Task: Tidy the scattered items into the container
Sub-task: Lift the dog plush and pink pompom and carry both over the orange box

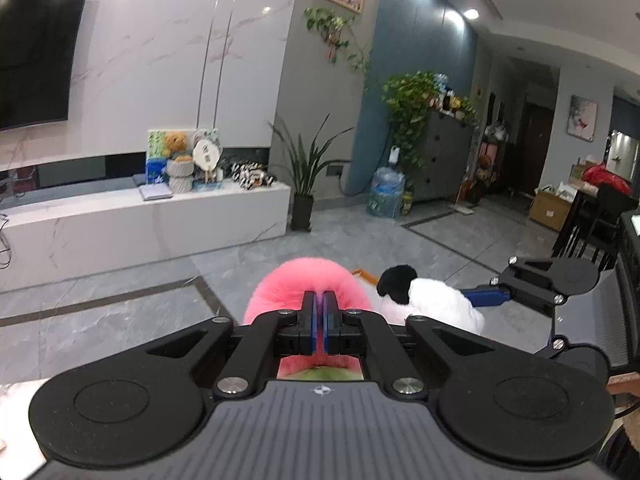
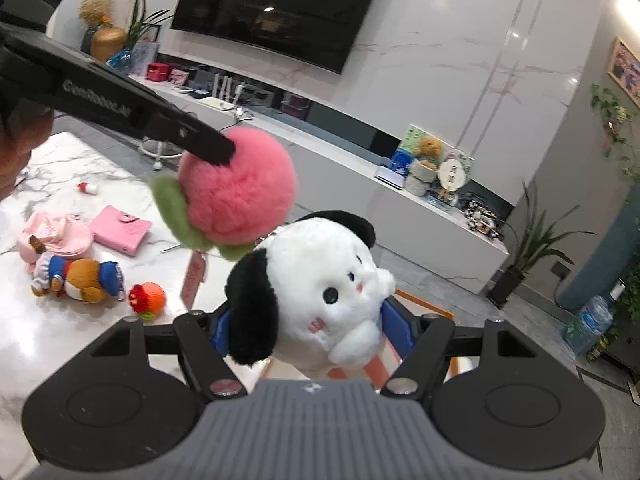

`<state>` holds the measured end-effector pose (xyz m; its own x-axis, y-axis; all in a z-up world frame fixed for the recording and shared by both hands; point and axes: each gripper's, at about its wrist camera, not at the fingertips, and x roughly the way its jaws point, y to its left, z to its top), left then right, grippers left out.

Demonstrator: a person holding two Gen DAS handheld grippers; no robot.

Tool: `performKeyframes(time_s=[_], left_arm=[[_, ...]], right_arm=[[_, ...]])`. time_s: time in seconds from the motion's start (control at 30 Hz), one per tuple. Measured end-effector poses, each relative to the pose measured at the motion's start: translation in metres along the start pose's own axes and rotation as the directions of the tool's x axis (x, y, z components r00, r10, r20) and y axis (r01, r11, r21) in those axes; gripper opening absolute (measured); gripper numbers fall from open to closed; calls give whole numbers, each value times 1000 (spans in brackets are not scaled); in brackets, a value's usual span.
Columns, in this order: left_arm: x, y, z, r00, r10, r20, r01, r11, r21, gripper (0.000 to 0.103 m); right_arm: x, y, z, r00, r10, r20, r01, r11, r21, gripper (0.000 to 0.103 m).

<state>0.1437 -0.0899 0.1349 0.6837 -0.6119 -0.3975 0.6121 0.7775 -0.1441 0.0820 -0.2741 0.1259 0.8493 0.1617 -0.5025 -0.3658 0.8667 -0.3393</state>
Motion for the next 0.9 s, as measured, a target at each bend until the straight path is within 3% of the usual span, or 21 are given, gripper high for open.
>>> performKeyframes(time_s=[0.57, 0.9], left_arm=[[45, -57, 17, 994, -112, 3, 111, 990, 82, 3], [98, -69, -1, 989, -125, -74, 129, 990, 52, 3]], right_arm=[[-12, -53, -25, 995, -92, -23, 94, 991, 94, 74], [23, -76, -55, 989, -82, -127, 100, 985, 140, 74]])
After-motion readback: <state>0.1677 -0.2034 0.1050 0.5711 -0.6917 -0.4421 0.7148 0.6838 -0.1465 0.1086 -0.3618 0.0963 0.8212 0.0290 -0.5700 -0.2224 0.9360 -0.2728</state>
